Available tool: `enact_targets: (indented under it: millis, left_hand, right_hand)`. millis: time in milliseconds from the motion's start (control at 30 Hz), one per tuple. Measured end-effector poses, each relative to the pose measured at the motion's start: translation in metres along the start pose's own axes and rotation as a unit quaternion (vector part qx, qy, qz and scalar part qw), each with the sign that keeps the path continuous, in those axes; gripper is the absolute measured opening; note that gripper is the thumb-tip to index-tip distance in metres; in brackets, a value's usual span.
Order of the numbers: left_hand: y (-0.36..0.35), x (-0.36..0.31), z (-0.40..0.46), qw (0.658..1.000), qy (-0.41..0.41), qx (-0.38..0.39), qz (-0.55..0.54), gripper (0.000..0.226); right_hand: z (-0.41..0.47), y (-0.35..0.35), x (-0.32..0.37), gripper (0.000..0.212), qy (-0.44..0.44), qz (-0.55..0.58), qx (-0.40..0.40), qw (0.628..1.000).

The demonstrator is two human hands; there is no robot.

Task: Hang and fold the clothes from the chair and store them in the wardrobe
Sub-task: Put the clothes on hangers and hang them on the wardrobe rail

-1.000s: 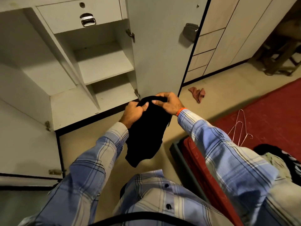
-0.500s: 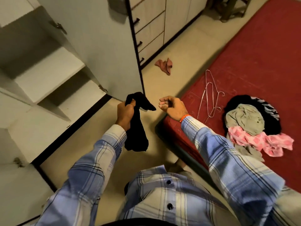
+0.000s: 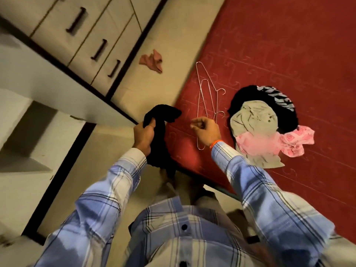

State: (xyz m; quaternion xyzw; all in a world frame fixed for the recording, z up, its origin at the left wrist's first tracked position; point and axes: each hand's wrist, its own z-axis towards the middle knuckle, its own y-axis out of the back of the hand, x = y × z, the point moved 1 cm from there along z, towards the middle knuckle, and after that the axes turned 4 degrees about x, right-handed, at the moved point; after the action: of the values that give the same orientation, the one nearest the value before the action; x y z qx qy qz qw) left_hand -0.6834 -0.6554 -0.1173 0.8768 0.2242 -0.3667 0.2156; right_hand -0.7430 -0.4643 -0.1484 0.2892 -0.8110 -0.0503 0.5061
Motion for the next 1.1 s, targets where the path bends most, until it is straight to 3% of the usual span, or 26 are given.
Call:
enact_targets:
  millis: [233,533,700,900,1100]
  left_hand:
    - [-0.072,0.006,0.051,0.997,0.031,0.064,0.022,0.036]
    - [-0.126,0.048,0.121,0.991,0.079,0.085,0.061,0.048]
    - [-0.143,0.064,0.149,0.990,0.097,0.085,0.055,0.059]
    - [-0.149,0.076,0.170,0.985,0.124,0.101,0.060,0.067]
    - [-0.148,0.079,0.174,0.981,0.147,0.116,0.057,0.067]
  right_hand:
    - [0.031,0.021,-0.047,0.016,-0.119,0.027,-0.077,0.990]
    - [0.084,0.005,-0.106,0.013,-0.206,0.003,-0.096,0.974]
    - [0.116,-0.008,-0.119,0.015,-0.207,-0.020,-0.114,0.972]
    - [0.150,-0.014,-0.121,0.038,-0.179,-0.177,-0.088,0.964]
    - [0.163,-0.015,-0.116,0.026,-0.208,-0.212,-0.080,0.952]
